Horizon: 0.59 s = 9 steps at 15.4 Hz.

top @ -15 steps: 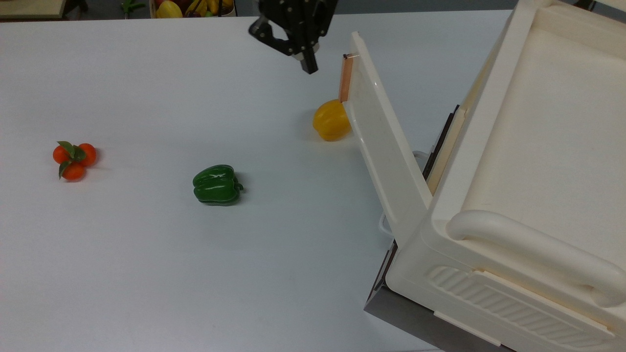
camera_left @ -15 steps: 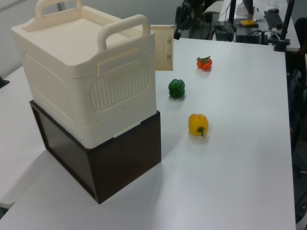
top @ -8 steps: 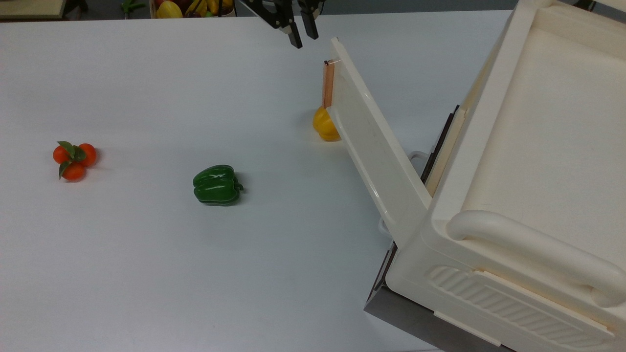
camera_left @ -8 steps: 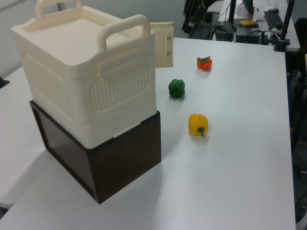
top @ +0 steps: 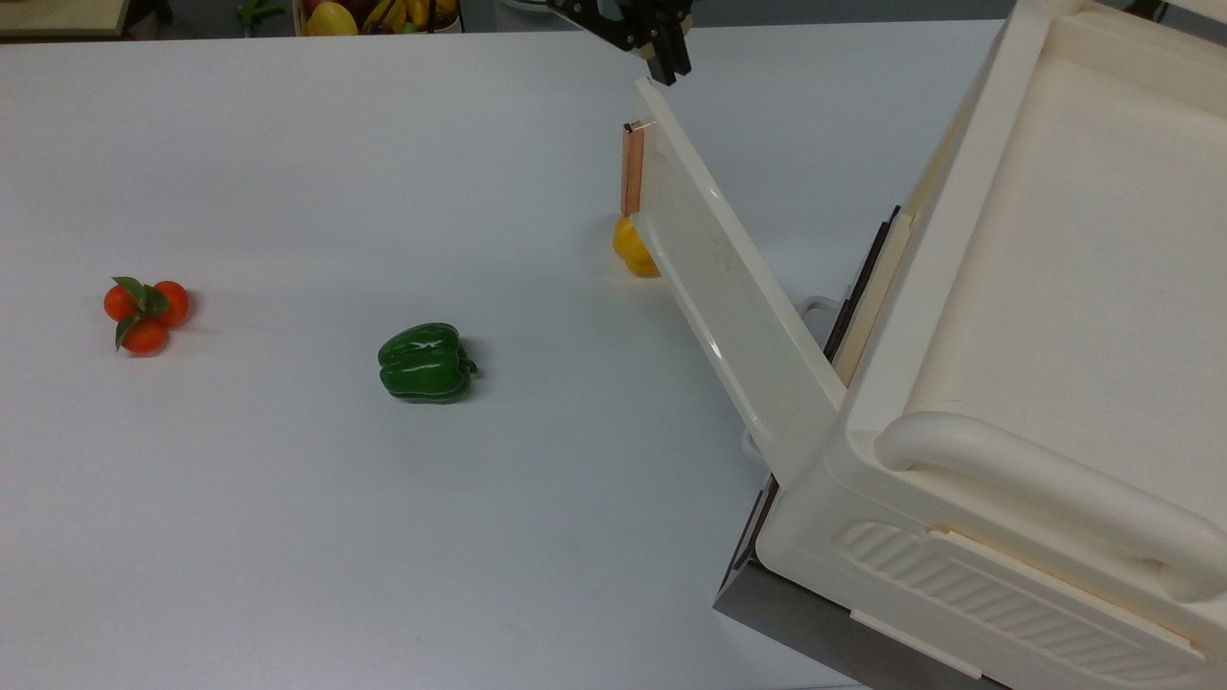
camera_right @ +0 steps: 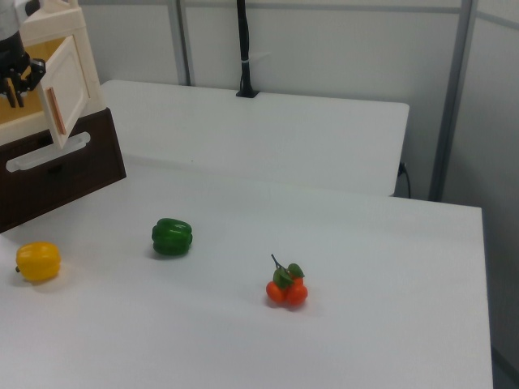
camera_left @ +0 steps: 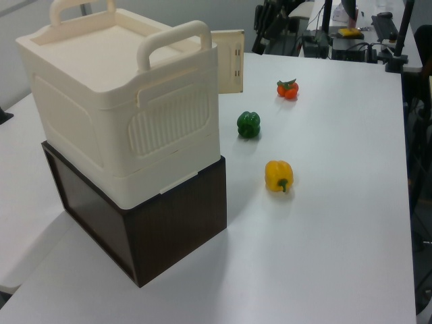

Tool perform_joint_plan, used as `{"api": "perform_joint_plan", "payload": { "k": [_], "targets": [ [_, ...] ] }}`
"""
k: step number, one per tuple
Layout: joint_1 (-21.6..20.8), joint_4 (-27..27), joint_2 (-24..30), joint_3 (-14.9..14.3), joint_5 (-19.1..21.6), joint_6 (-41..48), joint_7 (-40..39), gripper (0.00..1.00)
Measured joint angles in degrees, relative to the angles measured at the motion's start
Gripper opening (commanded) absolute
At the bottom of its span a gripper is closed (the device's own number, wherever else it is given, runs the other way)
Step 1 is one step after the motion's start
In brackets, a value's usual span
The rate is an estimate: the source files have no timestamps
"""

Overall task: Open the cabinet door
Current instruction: 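Pull the handle outward, swinging the door open on its hinge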

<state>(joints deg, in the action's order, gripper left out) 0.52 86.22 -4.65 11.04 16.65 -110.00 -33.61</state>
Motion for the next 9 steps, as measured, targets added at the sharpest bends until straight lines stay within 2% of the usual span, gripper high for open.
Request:
{"api": "perform_joint_plan", "payload": {
  "k": [3, 9],
  "targets": [
    [-0.01, 0.38, -0.78, 0.79, 0.00, -4.42, 1.13, 0.07],
    [0.90, 1.03, -1.75, 0.21, -0.06, -10.26, 1.27, 0.07]
  ]
}}
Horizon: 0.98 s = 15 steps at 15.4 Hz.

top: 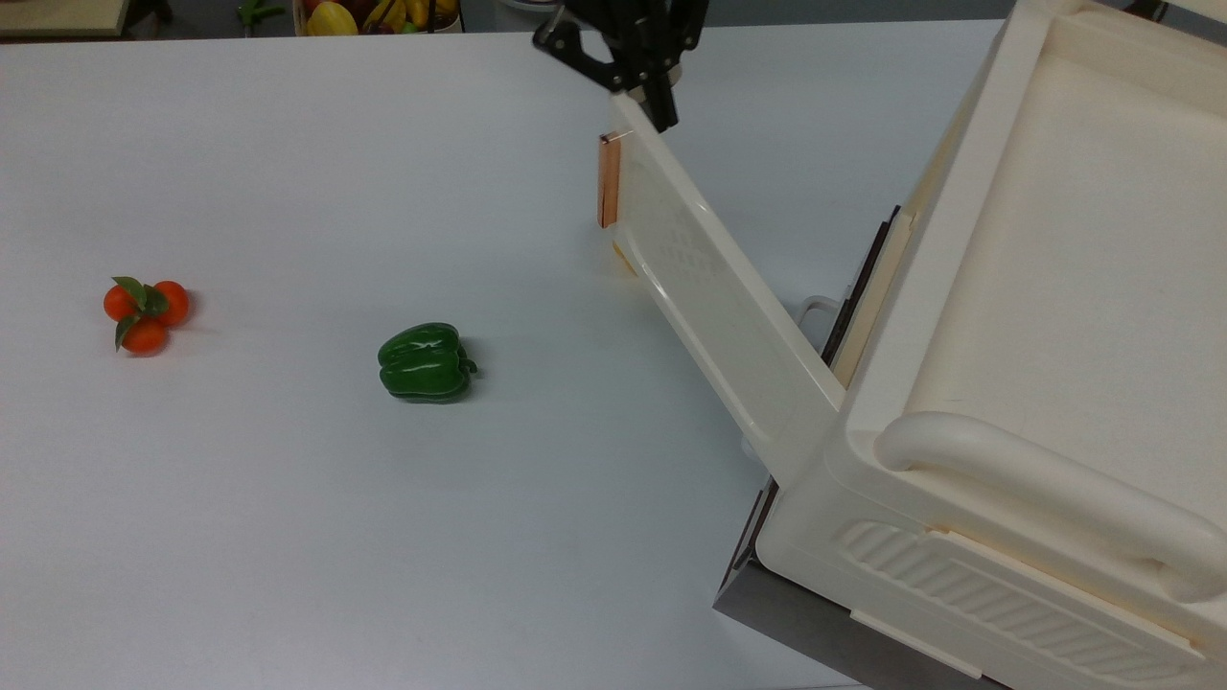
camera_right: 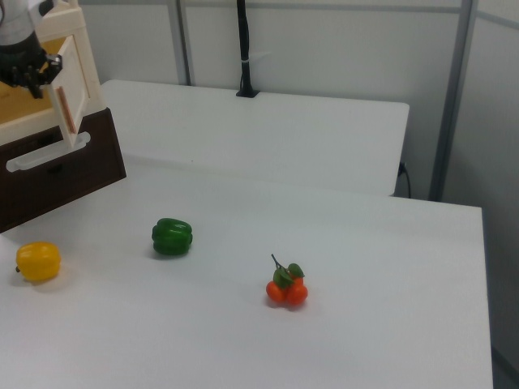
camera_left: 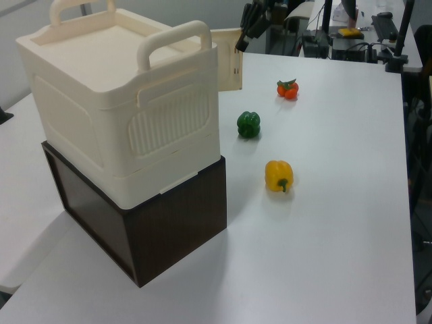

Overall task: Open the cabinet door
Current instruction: 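Pull the handle outward, swinging the door open on its hinge, then open the gripper and release the door handle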

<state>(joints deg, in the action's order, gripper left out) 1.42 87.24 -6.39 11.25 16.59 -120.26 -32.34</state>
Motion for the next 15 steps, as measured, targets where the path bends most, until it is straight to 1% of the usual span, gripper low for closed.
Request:
{"api": "perform_joint_plan", "payload": {
  "k": [3, 8, 11, 12, 13, 14, 15],
  "targets": [
    [0.19, 0.28, -0.86, -1.54, -0.30, -4.00, -0.01, 0.07],
    [0.59, 0.42, -2.75, -2.88, -2.14, -11.19, -0.01, 0.07],
    [0.65, 0.42, -3.48, -3.94, -2.41, -14.31, -0.13, 0.10],
    [0.71, 0.42, -3.50, -4.41, -2.41, -14.87, -0.19, 0.14],
    [0.83, 0.39, -3.49, -4.89, -2.41, -15.31, -0.22, 0.16],
    [0.87, 0.36, -3.41, -5.33, -2.42, -15.34, -0.22, 0.22],
    [0.94, 0.34, -3.24, -5.88, -2.42, -15.34, -0.22, 0.24]
  ]
}}
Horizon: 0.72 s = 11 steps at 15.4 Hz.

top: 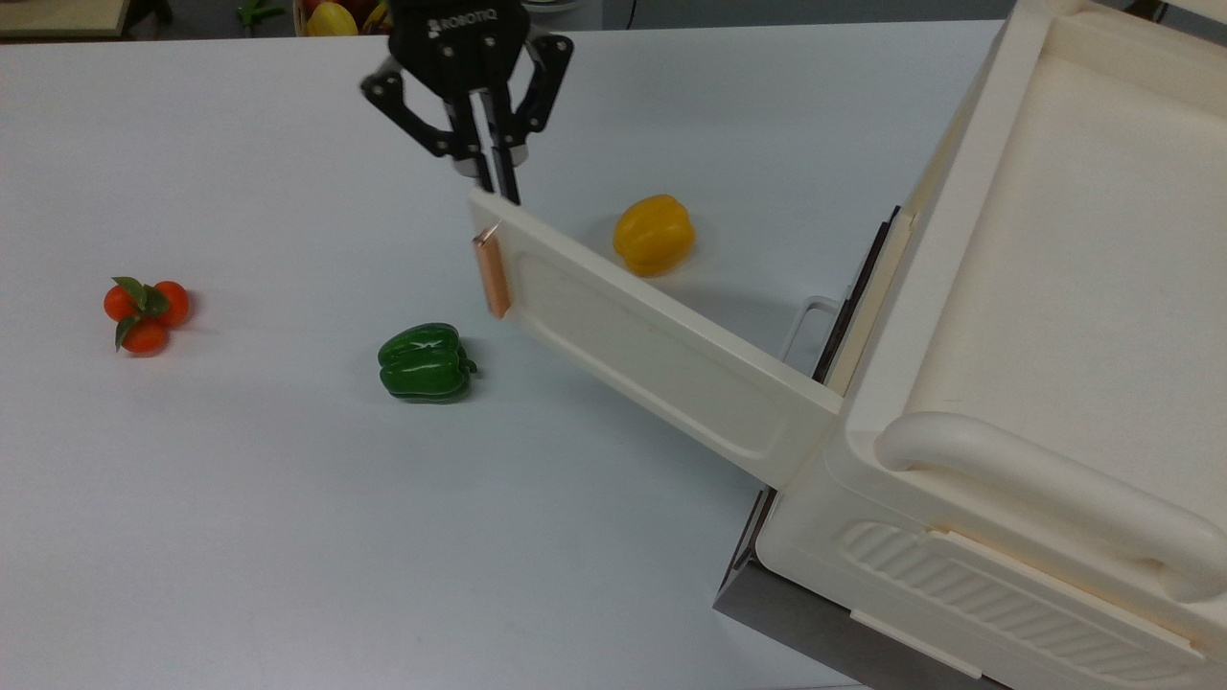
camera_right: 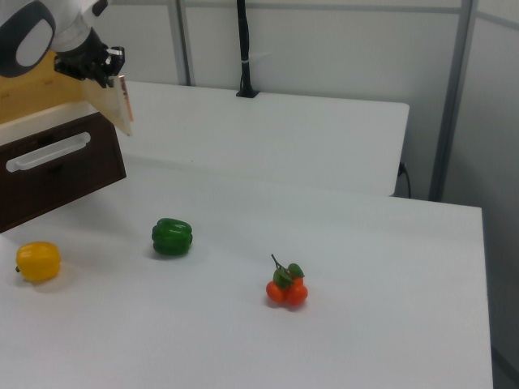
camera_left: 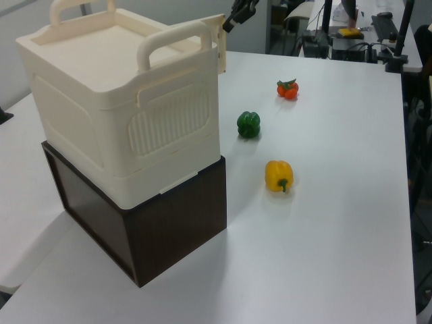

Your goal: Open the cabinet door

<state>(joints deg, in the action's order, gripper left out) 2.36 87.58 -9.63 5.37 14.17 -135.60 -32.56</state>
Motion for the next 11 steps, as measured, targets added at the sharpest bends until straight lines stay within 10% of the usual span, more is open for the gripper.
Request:
{"api": "perform_joint_plan", "payload": {
  "k": [3, 4, 11],
  "targets": [
    [0.47, 0.12, 1.59, -1.65, 0.00, 3.62, -0.01, 0.59],
    [0.53, 0.12, 2.30, -1.97, -0.01, 6.50, -0.01, 1.00],
    [0.56, 0.21, 7.55, -3.48, -1.16, 31.57, 3.07, 1.00]
  ]
}}
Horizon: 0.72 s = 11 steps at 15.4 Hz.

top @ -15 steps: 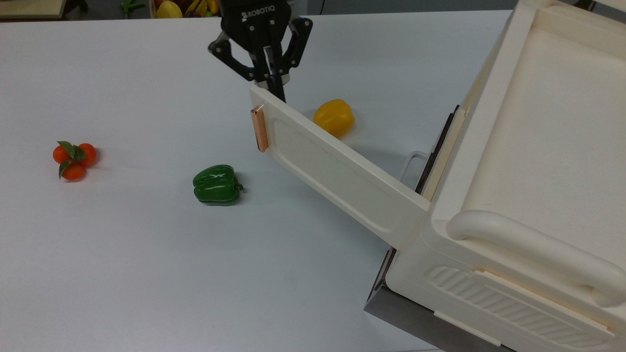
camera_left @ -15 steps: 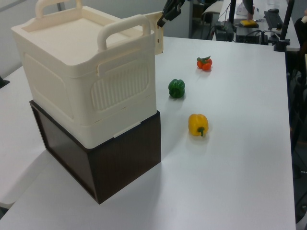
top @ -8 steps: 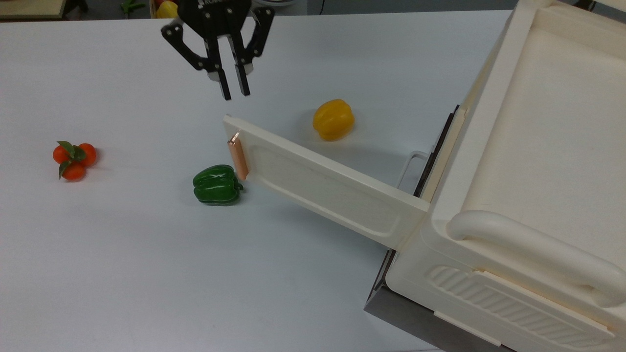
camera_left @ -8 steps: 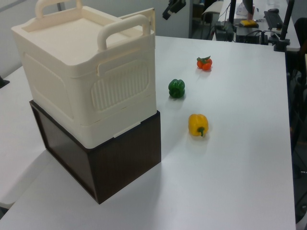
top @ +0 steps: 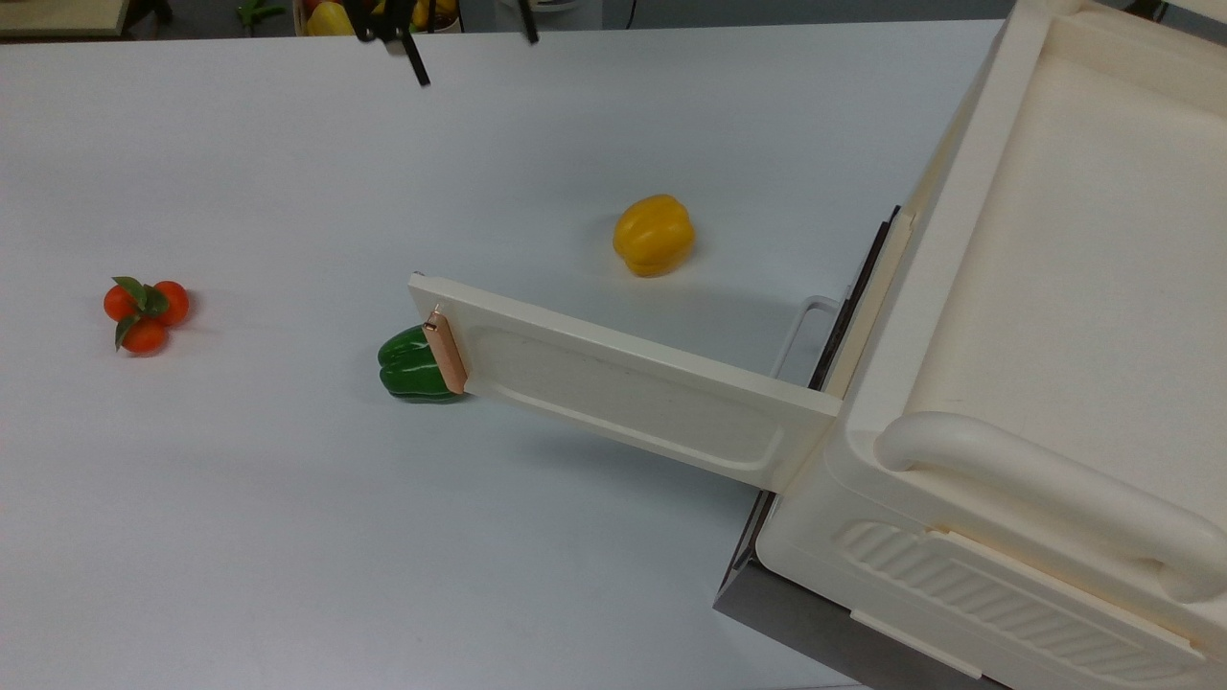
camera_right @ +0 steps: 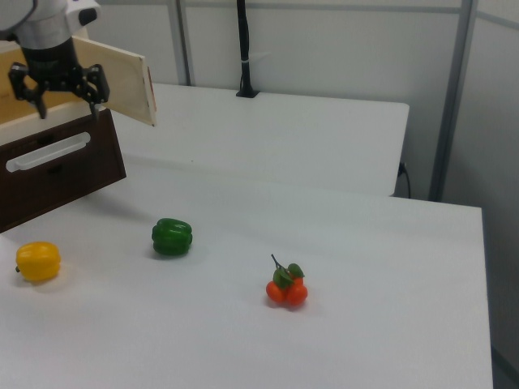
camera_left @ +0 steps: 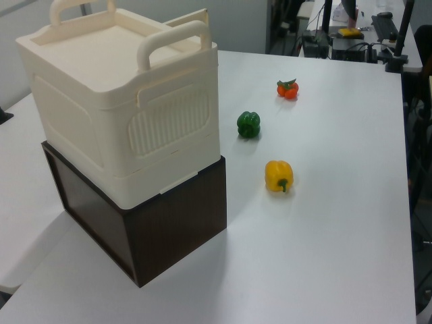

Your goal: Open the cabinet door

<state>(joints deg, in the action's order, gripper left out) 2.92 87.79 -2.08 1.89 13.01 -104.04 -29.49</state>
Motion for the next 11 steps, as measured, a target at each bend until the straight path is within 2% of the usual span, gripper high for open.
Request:
{"api": "perform_joint_plan", "payload": {
  "k": [2, 5, 7, 11],
  "targets": [
    [-0.01, 0.04, 1.49, -0.10, -0.70, 5.06, 6.66, 1.00],
    [-0.09, 0.06, 3.03, -0.52, -5.91, 11.78, 16.92, 1.00],
    [-0.14, 0.15, 3.74, -0.57, -8.95, 14.91, 19.89, 1.00],
    [-1.39, 0.65, 3.94, -0.59, -9.90, 15.47, 23.17, 1.00]
  ]
}}
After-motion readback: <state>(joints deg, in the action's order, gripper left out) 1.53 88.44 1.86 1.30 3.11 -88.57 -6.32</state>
